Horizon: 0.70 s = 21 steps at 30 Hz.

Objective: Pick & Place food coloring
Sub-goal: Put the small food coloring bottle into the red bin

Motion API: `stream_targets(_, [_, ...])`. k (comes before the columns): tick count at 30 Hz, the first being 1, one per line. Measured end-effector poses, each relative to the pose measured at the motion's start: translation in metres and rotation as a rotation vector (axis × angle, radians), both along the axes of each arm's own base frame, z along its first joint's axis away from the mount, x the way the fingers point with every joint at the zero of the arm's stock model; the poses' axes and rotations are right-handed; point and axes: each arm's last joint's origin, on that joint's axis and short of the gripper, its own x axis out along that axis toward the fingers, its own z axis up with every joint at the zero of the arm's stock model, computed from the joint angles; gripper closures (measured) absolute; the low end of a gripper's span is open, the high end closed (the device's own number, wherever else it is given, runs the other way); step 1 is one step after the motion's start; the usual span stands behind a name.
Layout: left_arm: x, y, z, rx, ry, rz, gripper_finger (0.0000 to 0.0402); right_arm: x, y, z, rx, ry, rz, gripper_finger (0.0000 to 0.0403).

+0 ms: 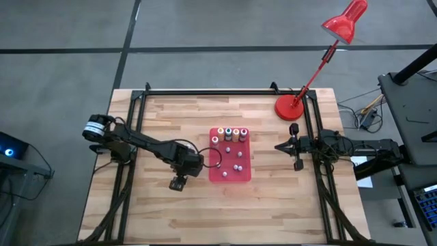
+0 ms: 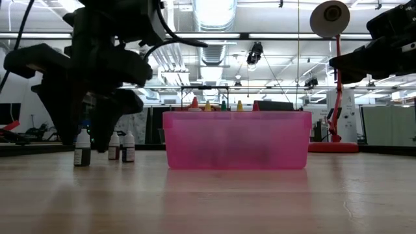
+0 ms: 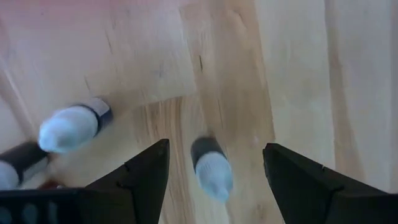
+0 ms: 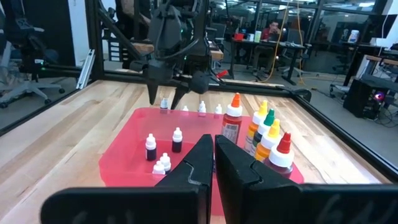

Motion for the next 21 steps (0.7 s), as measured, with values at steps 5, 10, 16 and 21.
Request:
stream_targets(5, [-0.002,0.0003,-0.0033,-0.004,0.023,0.018,0.0172,0.0,0.0,0.0,0.0,0.0,-0.001,0.0394])
stream_targets(10, [-0.0021,0.0003,-0.0035,-0.004,0.023,0.017,0.0178,0.0,0.0,0.0,0.0,0.0,0.0,0.0394])
stream_targets(16, [-0.0019,0.0003,-0.0034,-0.004,0.022,0.018,0.0206,0.0,0.0,0.0,0.002,0.0,0.0,0.0394])
stream_targets(21, [-0.0019,0.0004,-0.0034,-0.003,0.022,0.019,0.0239,0.0,0.0,0.0,0.002,0.0,0.0,0.0394])
